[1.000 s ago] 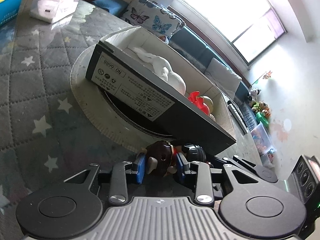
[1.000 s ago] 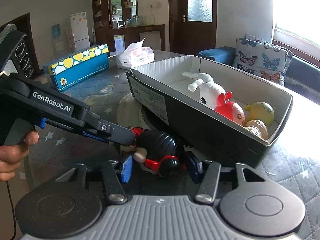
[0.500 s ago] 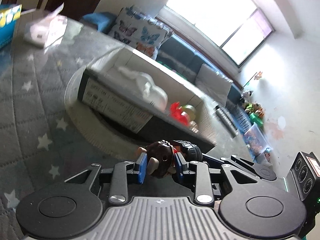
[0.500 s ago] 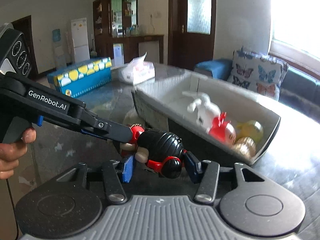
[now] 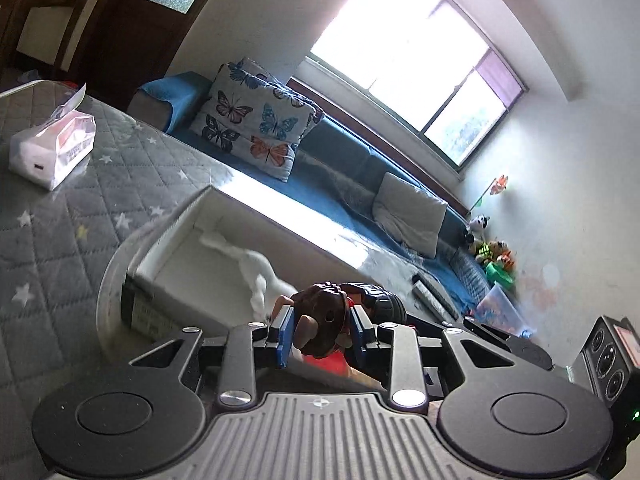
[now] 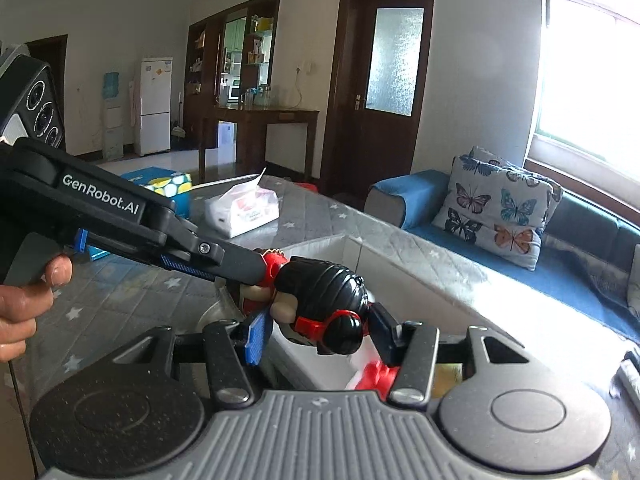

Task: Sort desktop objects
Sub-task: 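Carry the boy figurine over the box rim and lower it inside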

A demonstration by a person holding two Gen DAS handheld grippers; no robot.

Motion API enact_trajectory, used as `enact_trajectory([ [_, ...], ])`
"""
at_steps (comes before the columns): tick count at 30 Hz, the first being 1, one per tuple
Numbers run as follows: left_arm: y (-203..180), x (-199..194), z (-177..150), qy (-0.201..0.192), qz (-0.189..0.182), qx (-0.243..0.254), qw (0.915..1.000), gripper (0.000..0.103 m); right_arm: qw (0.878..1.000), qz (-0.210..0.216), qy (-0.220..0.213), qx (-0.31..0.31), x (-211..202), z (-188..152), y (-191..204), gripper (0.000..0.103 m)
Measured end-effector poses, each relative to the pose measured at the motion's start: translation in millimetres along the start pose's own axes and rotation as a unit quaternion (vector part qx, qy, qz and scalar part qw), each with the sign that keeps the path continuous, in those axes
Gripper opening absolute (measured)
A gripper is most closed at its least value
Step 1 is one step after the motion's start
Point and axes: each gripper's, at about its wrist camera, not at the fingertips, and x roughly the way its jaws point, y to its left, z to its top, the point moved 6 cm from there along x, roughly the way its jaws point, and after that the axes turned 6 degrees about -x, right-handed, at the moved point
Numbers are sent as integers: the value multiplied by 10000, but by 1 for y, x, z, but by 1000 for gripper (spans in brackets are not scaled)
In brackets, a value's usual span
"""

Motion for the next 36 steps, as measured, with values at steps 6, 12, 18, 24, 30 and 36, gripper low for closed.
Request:
enact_trajectory([
  [6, 14, 30, 15, 129, 93, -109, 9998, 33, 9999, 63, 155, 22, 34, 3, -20, 52],
  [12, 18, 55, 11, 374, 39, -151, 9992, 33, 9996, -38, 295, 0, 45, -8, -29, 52],
  [18, 2, 72, 6, 481, -134, -57, 9987, 33, 9992, -272, 280, 109, 36, -17, -44, 52],
  [24, -9, 98, 1, 634, -184, 53, 9978, 33, 9974, -475, 391, 384, 34, -31, -62, 52],
  [30, -7, 120, -1, 832, -107, 62, 9965, 31, 9949, -462, 499, 741, 41, -45, -79, 52],
  [36, -3, 124, -2, 852, -58, 21, 9963, 33, 9945, -474, 505, 790, 44, -49, -84, 52],
])
